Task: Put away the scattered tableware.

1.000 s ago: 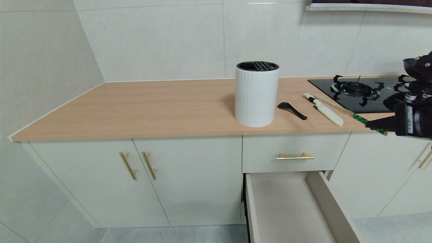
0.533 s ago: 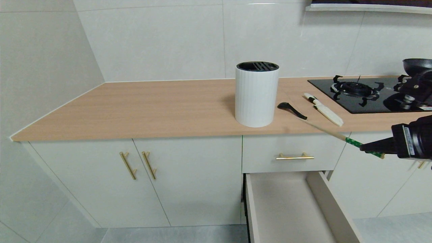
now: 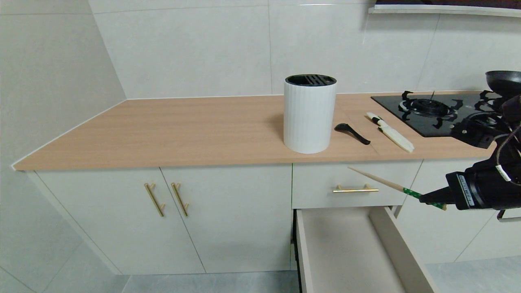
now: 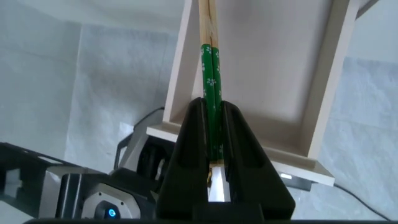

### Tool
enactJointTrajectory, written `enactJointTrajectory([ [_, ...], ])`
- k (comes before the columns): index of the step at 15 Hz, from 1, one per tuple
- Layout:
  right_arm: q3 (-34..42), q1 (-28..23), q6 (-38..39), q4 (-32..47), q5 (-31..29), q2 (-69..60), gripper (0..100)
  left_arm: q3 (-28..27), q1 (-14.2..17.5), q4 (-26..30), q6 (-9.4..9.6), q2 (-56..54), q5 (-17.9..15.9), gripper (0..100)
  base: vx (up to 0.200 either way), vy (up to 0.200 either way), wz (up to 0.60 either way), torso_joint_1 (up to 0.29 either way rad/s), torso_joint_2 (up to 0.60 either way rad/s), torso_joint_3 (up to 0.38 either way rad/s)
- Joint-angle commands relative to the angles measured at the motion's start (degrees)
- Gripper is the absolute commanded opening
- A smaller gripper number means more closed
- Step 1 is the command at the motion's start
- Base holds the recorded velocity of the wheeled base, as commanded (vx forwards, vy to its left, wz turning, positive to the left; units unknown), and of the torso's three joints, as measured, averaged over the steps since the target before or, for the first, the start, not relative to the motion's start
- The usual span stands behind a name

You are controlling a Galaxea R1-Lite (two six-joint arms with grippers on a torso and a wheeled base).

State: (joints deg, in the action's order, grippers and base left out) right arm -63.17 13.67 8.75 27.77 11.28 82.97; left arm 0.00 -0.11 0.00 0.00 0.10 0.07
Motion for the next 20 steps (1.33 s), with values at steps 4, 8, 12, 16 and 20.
enactJointTrajectory([
  [4,0.8,0.8,-0.8,0.0,0.0,2.4,0,0.0,0.0,0.0,0.00,0.1,0.0,100,0.000,0.000,0.00,0.000,0.00,0.000],
  [8,0.9,1.0,-0.8,0.0,0.0,3.3,0,0.0,0.0,0.0,0.00,0.1,0.0,100,0.000,0.000,0.00,-0.093,0.23,0.143],
  [12,1.0,1.7,-0.8,0.0,-0.1,4.0,0,0.0,0.0,0.0,0.00,0.1,0.0,100,0.000,0.000,0.00,-0.171,0.45,0.281],
  [16,1.0,1.8,-0.8,0.0,-0.1,4.6,0,0.0,0.0,0.0,0.00,0.1,0.0,100,0.000,0.000,0.00,-0.159,0.46,0.299],
  [20,1.0,1.8,-0.8,0.0,-0.2,4.6,0,0.0,0.0,0.0,0.00,0.1,0.0,100,0.000,0.000,0.00,-0.122,0.45,0.314],
])
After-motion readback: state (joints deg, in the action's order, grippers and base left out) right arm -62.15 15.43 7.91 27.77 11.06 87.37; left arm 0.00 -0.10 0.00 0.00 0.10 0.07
